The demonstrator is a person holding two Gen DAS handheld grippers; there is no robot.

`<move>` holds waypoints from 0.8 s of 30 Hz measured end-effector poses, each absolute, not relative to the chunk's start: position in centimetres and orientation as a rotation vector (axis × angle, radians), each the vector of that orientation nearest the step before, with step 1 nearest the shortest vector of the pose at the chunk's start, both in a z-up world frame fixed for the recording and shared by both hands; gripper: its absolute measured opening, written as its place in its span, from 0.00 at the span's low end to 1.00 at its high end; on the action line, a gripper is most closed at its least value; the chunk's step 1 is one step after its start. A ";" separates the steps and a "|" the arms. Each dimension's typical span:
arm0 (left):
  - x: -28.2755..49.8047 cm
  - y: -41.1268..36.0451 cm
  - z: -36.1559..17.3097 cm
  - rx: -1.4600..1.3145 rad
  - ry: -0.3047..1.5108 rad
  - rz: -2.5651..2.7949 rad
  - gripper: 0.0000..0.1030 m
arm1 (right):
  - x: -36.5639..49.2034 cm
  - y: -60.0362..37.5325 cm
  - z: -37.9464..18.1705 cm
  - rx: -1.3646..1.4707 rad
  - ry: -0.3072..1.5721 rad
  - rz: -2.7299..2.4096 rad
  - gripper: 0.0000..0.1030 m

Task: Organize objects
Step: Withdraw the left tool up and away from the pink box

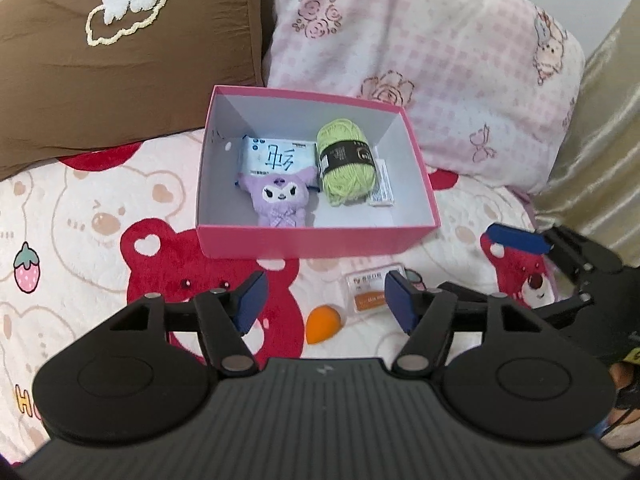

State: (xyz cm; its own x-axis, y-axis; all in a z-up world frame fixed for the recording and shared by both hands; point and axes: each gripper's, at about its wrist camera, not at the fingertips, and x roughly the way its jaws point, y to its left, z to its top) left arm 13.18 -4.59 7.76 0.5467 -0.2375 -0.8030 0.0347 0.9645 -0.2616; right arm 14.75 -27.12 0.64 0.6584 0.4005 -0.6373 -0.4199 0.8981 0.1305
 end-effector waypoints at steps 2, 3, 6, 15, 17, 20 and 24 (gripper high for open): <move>12.6 -5.0 7.7 -0.230 0.993 -0.164 0.68 | 14.1 -27.4 0.9 -0.031 0.709 0.467 0.92; 12.4 -5.2 7.6 -0.235 0.997 -0.173 0.72 | 13.7 -27.4 1.0 -0.034 0.707 0.469 0.93; 11.8 -5.7 7.5 -0.252 1.001 -0.185 0.87 | 12.8 -27.8 1.3 -0.045 0.700 0.474 0.93; 11.4 -7.1 6.3 -0.237 1.042 -0.179 0.94 | 10.4 -28.0 0.5 -0.108 0.695 0.518 0.93; 11.3 -7.3 5.6 -0.224 1.039 -0.196 0.94 | 9.7 -27.9 0.2 -0.117 0.662 0.517 0.93; 11.4 -7.4 4.6 -0.224 1.040 -0.194 0.94 | 9.3 -28.1 -0.6 -0.111 0.643 0.523 0.93; 11.4 -7.4 3.7 -0.221 1.011 -0.198 0.94 | 9.4 -28.2 -2.2 -0.097 0.664 0.545 0.92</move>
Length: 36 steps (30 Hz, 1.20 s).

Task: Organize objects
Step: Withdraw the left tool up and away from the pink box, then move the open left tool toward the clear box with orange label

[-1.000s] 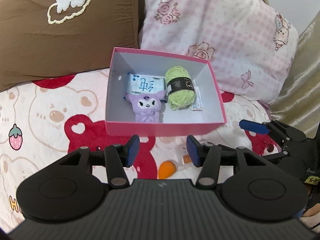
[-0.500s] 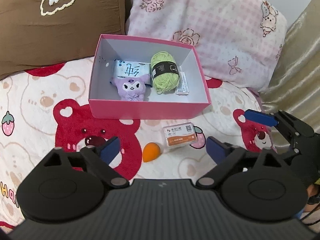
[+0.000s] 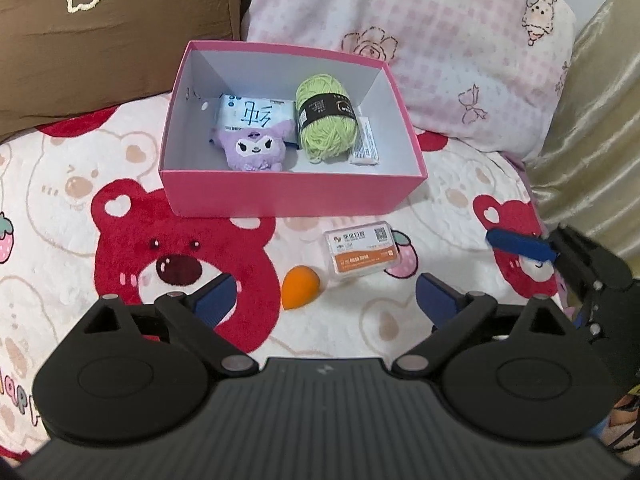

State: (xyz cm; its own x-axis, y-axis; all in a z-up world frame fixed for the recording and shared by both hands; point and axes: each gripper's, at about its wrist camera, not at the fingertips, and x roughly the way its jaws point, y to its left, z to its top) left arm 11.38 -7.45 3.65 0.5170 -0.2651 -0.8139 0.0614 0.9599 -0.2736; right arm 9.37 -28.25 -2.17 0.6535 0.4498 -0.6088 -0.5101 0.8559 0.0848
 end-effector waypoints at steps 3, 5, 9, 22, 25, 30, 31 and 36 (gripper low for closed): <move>11.6 -8.4 2.6 -0.170 1.015 -0.214 0.94 | 9.7 -28.4 -3.9 -0.060 0.717 0.565 0.92; 11.8 -9.2 1.9 -0.142 1.018 -0.225 0.94 | 9.8 -28.7 -5.1 -0.028 0.749 0.573 0.92; 11.7 -10.4 0.7 -0.130 1.003 -0.253 0.94 | 9.9 -29.1 -7.2 -0.030 0.755 0.546 0.92; 11.0 -12.2 -2.1 -0.177 0.851 -0.271 0.93 | 9.5 -27.5 -14.3 -0.355 0.648 0.511 0.92; 11.3 -13.0 -3.3 -0.155 0.852 -0.274 0.91 | 9.7 -27.6 -14.8 -0.349 0.638 0.500 0.92; 12.4 -13.6 -5.6 -0.217 0.907 -0.282 0.87 | 10.5 -28.7 -15.2 -0.232 0.600 0.542 0.92; 12.6 -13.7 -6.1 -0.227 0.922 -0.282 0.86 | 10.8 -28.9 -15.4 -0.214 0.604 0.546 0.92; 13.1 -14.6 -7.5 -0.208 0.910 -0.275 0.79 | 11.7 -29.2 -16.4 -0.191 0.611 0.517 0.92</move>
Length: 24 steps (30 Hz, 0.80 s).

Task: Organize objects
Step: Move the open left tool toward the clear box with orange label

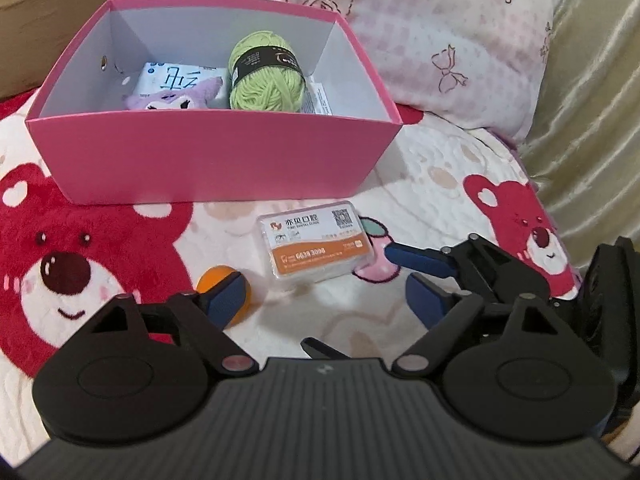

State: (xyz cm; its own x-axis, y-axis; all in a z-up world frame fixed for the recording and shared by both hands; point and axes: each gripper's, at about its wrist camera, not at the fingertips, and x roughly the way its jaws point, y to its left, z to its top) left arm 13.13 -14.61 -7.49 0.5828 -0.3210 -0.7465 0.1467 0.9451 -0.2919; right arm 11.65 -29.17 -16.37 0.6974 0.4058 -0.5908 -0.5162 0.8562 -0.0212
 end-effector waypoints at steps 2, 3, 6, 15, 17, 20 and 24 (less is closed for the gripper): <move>13.2 -15.3 -7.9 -0.149 0.895 -0.241 0.78 | 11.8 -29.2 -16.7 -0.194 0.607 0.510 0.92; 13.3 -15.6 -8.1 -0.131 0.893 -0.237 0.78 | 11.8 -29.3 -16.9 -0.190 0.606 0.507 0.92; 13.5 -16.1 -8.7 -0.111 0.881 -0.252 0.74 | 12.3 -29.5 -17.6 -0.172 0.621 0.474 0.92; 15.6 -16.2 -10.3 -0.146 0.906 -0.245 0.58 | 13.4 -30.4 -17.3 -0.008 0.652 0.426 0.92; 16.1 -16.0 -10.8 -0.175 0.913 -0.198 0.58 | 13.8 -30.1 -17.6 -0.020 0.656 0.421 0.92; 16.5 -15.7 -11.7 -0.227 0.919 -0.168 0.57 | 14.3 -29.7 -18.2 -0.012 0.674 0.415 0.92; 17.0 -15.3 -12.8 -0.282 0.930 -0.160 0.57 | 15.0 -29.3 -18.8 0.010 0.717 0.397 0.92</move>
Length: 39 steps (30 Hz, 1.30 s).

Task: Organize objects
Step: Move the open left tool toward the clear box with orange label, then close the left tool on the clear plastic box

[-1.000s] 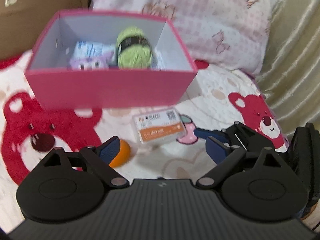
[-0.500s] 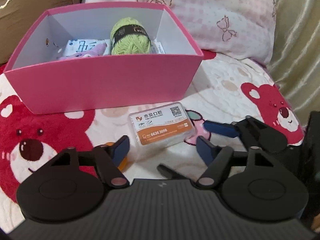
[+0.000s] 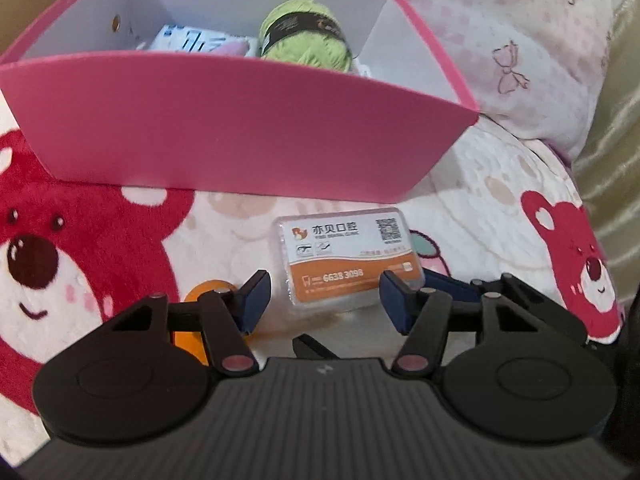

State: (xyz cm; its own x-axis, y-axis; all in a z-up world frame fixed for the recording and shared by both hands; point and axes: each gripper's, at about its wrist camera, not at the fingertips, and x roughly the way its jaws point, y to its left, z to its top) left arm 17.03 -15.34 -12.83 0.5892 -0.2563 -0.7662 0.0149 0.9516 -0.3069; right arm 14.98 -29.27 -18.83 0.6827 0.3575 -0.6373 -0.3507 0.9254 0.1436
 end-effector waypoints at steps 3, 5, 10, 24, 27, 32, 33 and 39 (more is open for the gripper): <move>17.2 -15.1 -13.1 -0.329 0.929 -0.188 0.54 | 15.3 -29.4 -18.5 0.067 0.721 0.379 0.92; 17.3 -15.0 -13.0 -0.325 0.940 -0.213 0.47 | 15.5 -29.3 -18.2 0.083 0.726 0.345 0.92; 16.6 -14.6 -12.7 -0.367 0.997 -0.262 0.44 | 15.0 -29.8 -17.9 0.109 0.733 0.286 0.90; 13.3 -16.3 -13.3 -0.381 1.103 -0.285 0.46 | 8.5 -29.8 -17.7 0.093 0.783 0.243 0.90; 13.7 -15.7 -14.2 -0.454 1.106 -0.265 0.52 | 9.1 -29.3 -18.1 0.075 0.787 0.228 0.91; 13.5 -15.2 -15.3 -0.533 1.030 -0.265 0.52 | 8.6 -29.4 -18.9 0.109 0.747 0.202 0.91; 13.3 -15.4 -15.3 -0.522 1.019 -0.265 0.52 | 8.5 -29.5 -19.0 0.121 0.742 0.197 0.91; 12.7 -15.5 -14.8 -0.526 1.008 -0.274 0.50 | 8.3 -29.0 -18.9 0.072 0.743 0.195 0.92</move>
